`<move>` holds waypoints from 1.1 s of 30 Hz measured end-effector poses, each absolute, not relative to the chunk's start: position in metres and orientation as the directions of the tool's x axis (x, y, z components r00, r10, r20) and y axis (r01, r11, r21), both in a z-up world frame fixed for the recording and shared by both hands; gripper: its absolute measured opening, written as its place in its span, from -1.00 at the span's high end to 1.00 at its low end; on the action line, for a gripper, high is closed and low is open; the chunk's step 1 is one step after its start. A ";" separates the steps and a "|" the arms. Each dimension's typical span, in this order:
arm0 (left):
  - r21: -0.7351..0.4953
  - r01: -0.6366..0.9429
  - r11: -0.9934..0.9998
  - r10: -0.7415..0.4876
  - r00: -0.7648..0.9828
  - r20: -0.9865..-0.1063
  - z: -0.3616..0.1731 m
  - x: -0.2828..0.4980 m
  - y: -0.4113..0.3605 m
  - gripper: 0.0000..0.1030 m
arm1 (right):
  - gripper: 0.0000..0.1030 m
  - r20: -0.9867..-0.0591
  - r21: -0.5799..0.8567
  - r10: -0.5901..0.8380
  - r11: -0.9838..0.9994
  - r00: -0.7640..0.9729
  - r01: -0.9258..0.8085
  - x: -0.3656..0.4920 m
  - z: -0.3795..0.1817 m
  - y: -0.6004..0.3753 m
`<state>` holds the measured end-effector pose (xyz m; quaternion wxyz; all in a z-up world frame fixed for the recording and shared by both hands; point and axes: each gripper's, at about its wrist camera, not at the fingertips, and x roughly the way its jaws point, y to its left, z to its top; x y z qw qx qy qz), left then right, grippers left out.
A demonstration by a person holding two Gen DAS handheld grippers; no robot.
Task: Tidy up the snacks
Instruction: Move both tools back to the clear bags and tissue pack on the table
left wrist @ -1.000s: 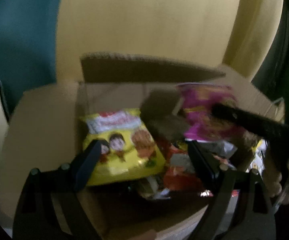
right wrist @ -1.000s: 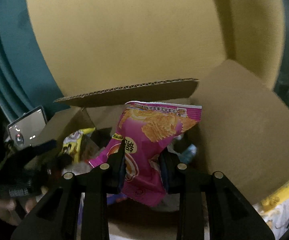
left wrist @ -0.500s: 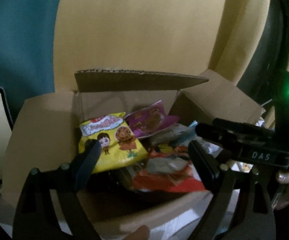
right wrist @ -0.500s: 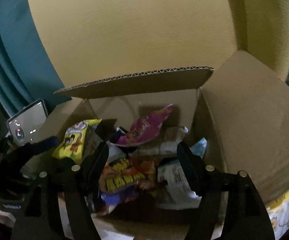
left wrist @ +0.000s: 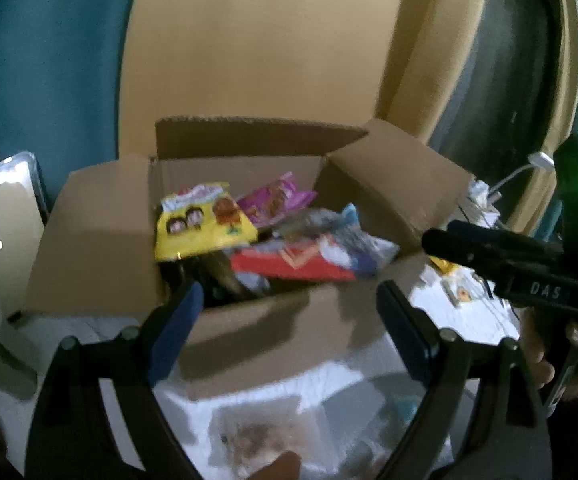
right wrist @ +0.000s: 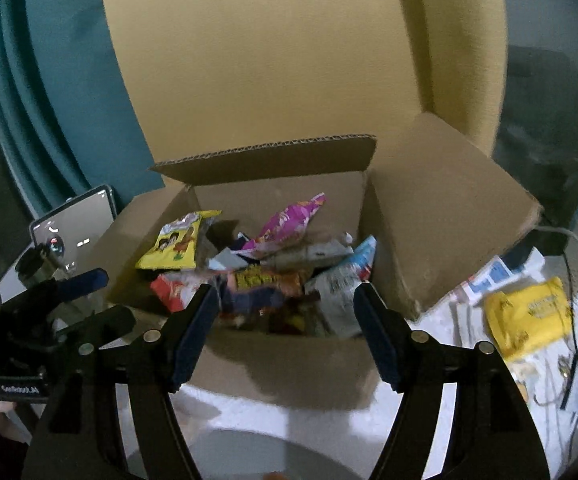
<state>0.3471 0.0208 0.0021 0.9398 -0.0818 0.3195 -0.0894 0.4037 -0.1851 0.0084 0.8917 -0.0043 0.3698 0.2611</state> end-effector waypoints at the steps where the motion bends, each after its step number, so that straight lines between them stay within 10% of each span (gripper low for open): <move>1: -0.213 0.120 0.970 -0.225 0.778 -0.587 0.000 0.341 0.019 -0.74 | -0.43 -0.665 0.183 0.457 0.866 0.591 -0.465 0.398 0.008 -0.188; 33: -0.304 0.120 0.945 -0.310 0.626 -0.716 -0.091 0.219 -0.024 -0.74 | -0.71 -0.840 0.013 0.252 0.894 0.480 -0.447 0.246 -0.110 -0.233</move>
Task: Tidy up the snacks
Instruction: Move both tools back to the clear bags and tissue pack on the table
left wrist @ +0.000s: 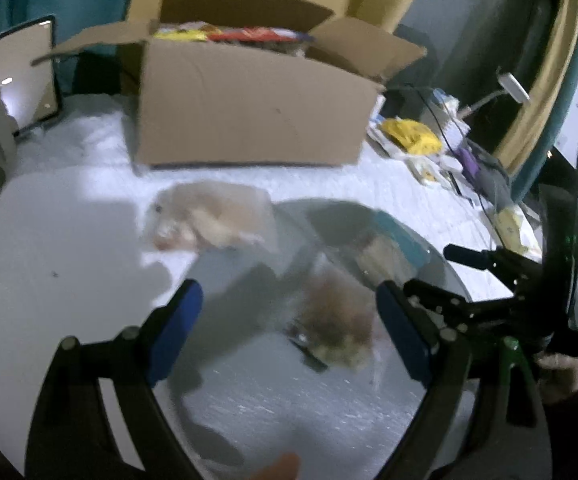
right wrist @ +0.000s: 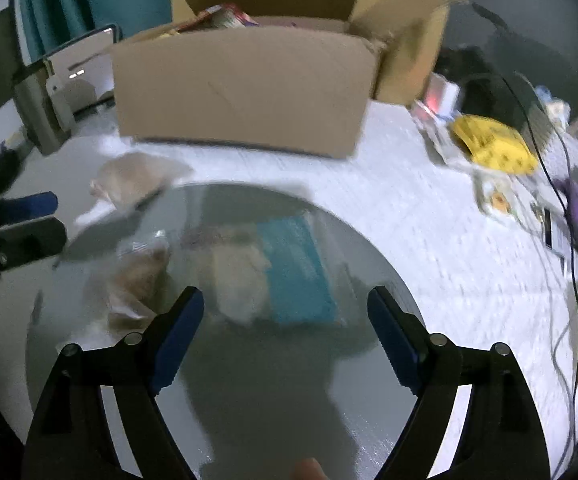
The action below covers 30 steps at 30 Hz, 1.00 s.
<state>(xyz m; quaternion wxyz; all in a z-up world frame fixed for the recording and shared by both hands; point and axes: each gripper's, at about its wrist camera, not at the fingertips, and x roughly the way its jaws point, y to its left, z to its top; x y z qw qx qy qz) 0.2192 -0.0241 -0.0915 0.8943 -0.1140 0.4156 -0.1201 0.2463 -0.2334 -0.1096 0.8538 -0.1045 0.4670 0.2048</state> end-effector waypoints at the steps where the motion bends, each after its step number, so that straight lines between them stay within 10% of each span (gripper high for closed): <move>1: -0.299 0.131 0.945 -0.314 0.619 -0.720 -0.093 0.219 -0.029 -0.74 | -0.72 -0.846 0.017 0.244 0.901 0.474 -0.433 0.245 -0.113 -0.242; 30: -0.173 0.102 0.980 -0.200 0.587 -0.785 -0.116 0.218 -0.022 -0.74 | -0.72 -0.837 0.003 0.198 0.934 0.510 -0.357 0.288 -0.118 -0.274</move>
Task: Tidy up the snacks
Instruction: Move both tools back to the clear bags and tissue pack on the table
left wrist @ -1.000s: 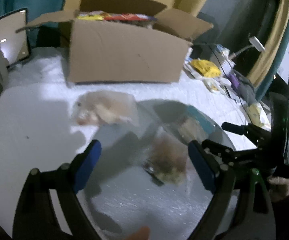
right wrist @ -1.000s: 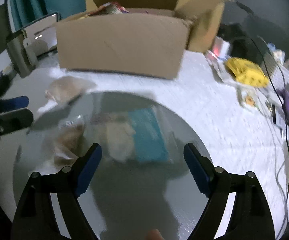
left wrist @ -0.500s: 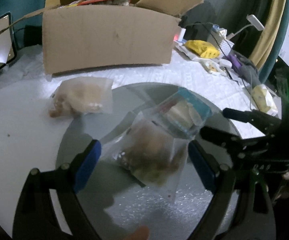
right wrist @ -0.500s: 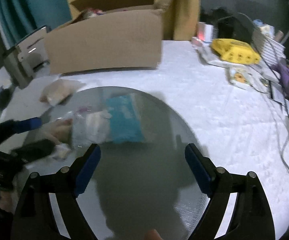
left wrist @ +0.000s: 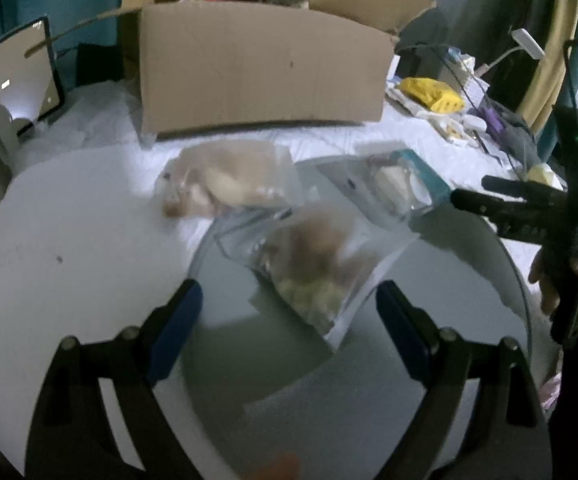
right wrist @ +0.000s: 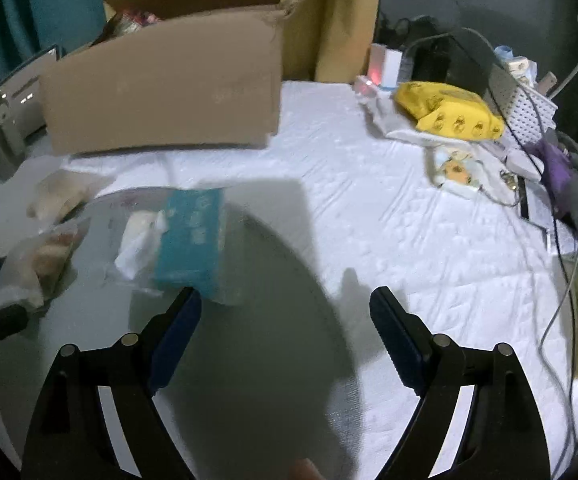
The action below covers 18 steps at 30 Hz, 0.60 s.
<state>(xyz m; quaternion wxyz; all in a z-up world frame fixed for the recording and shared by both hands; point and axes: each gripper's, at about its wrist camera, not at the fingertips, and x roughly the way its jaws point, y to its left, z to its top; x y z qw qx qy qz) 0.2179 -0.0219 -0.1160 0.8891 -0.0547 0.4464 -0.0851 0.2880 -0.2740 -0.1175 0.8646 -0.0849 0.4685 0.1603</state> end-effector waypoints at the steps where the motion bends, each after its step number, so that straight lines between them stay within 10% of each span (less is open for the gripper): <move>1: -0.172 0.094 0.981 -0.194 0.591 -0.783 -0.115 0.220 -0.021 -0.74 | -0.72 -0.834 0.005 0.207 0.930 0.511 -0.369 0.289 -0.114 -0.274; 18: -0.212 0.077 0.974 -0.212 0.631 -0.746 -0.088 0.223 -0.018 -0.74 | -0.72 -0.830 -0.051 0.162 0.931 0.534 -0.362 0.293 -0.124 -0.262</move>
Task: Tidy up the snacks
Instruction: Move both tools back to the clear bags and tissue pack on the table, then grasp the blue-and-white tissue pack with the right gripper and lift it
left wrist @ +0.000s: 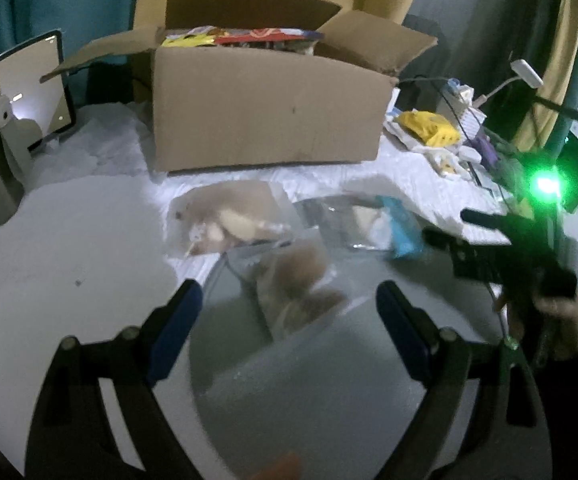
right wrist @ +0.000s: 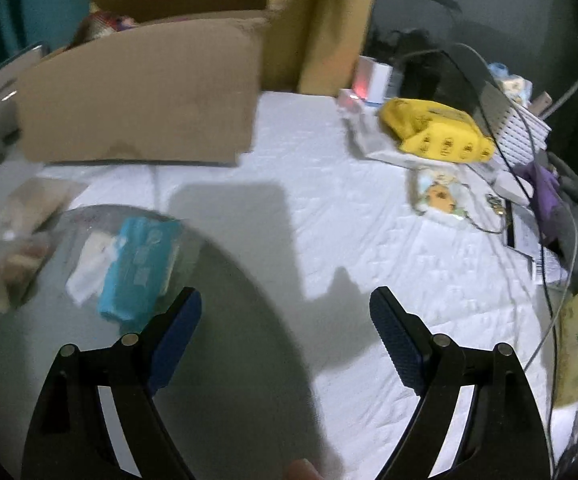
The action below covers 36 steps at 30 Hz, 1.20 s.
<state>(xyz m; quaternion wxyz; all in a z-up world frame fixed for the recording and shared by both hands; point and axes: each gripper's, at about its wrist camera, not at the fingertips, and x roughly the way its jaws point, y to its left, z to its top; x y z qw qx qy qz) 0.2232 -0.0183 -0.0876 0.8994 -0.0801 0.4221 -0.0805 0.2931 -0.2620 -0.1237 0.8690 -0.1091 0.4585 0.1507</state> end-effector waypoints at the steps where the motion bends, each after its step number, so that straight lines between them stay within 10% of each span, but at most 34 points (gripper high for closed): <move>1: -0.212 0.077 0.974 -0.212 0.630 -0.747 -0.088 0.225 -0.020 -0.74 | -0.72 -0.831 -0.033 0.187 0.924 0.524 -0.382 0.287 -0.123 -0.256; 27: -0.269 -0.063 0.961 -0.184 0.581 -0.793 -0.101 0.250 -0.001 -0.74 | -0.70 -0.845 0.054 0.405 0.713 0.348 -0.699 0.288 -0.137 -0.161; 36: -0.274 -0.051 0.960 -0.195 0.578 -0.793 -0.099 0.267 -0.016 -0.74 | -0.09 -0.826 0.097 0.435 0.737 0.359 -0.669 0.290 -0.132 -0.182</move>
